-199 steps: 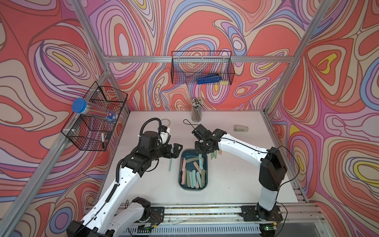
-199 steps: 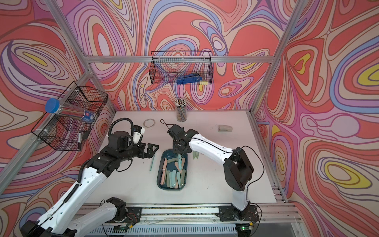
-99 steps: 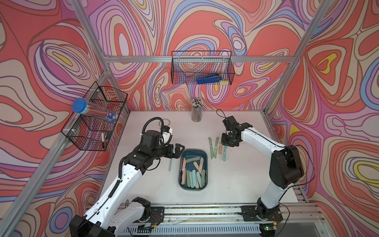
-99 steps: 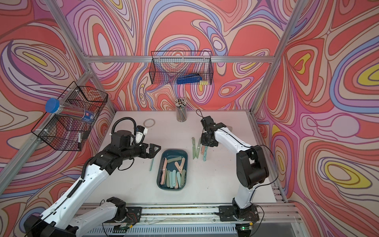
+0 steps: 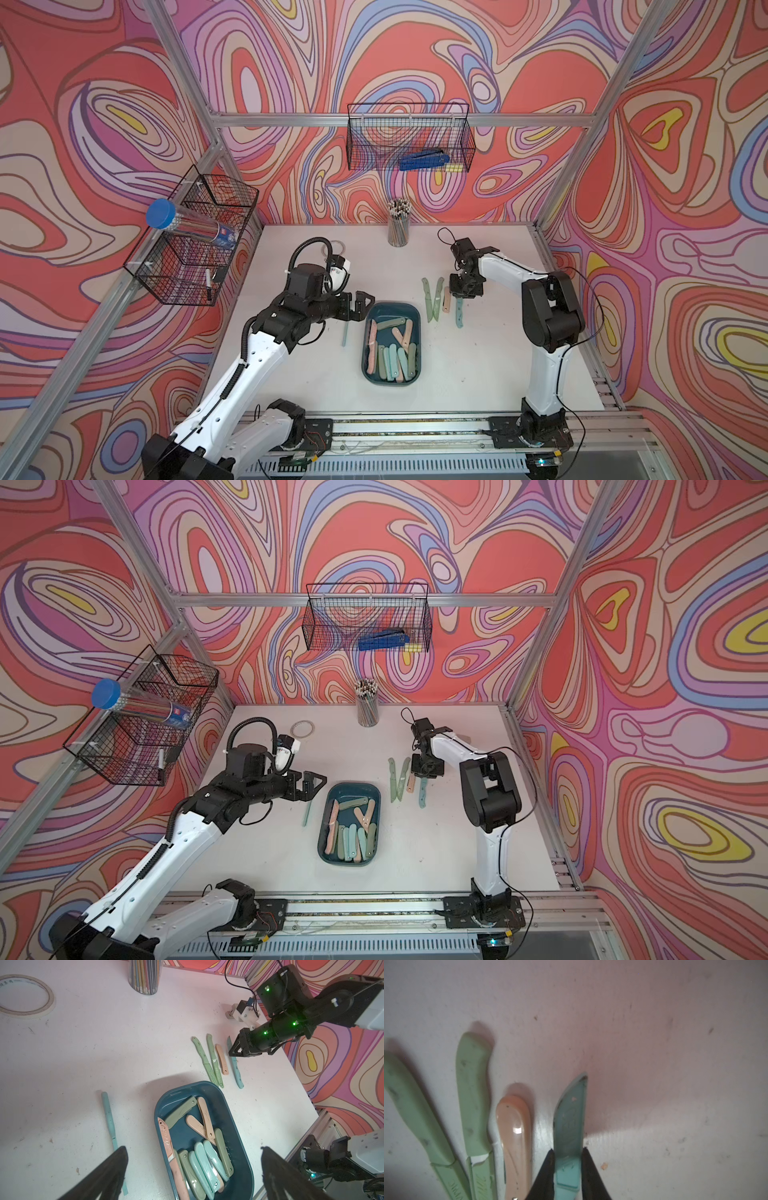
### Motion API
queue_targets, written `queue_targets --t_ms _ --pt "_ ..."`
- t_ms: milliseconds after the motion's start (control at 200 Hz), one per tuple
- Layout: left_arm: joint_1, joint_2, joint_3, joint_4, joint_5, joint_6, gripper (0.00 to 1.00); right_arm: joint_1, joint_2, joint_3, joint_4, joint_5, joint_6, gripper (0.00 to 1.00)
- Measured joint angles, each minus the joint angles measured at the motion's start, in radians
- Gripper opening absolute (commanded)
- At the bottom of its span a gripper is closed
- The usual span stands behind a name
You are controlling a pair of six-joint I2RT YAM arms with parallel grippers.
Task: Take the fruit knife out of the storage box
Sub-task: Place the fruit knife at the center of the board.
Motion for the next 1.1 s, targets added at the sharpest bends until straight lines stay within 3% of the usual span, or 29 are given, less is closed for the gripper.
queue_targets --t_ms 491,716,906,1102 --pt "0.000 -0.004 0.000 0.000 0.000 0.000 1.00 0.000 0.031 0.041 -0.005 -0.008 -0.012 0.41" --pt "0.000 -0.038 0.000 -0.003 0.000 -0.001 1.00 0.017 -0.102 -0.003 -0.032 0.005 -0.003 0.45" --pt "-0.001 -0.099 -0.024 -0.003 0.027 -0.011 1.00 0.151 -0.246 -0.011 -0.051 0.020 0.034 0.46" --pt "-0.001 -0.158 -0.042 -0.005 0.045 -0.013 1.00 0.335 -0.275 -0.010 -0.054 -0.010 0.103 0.46"
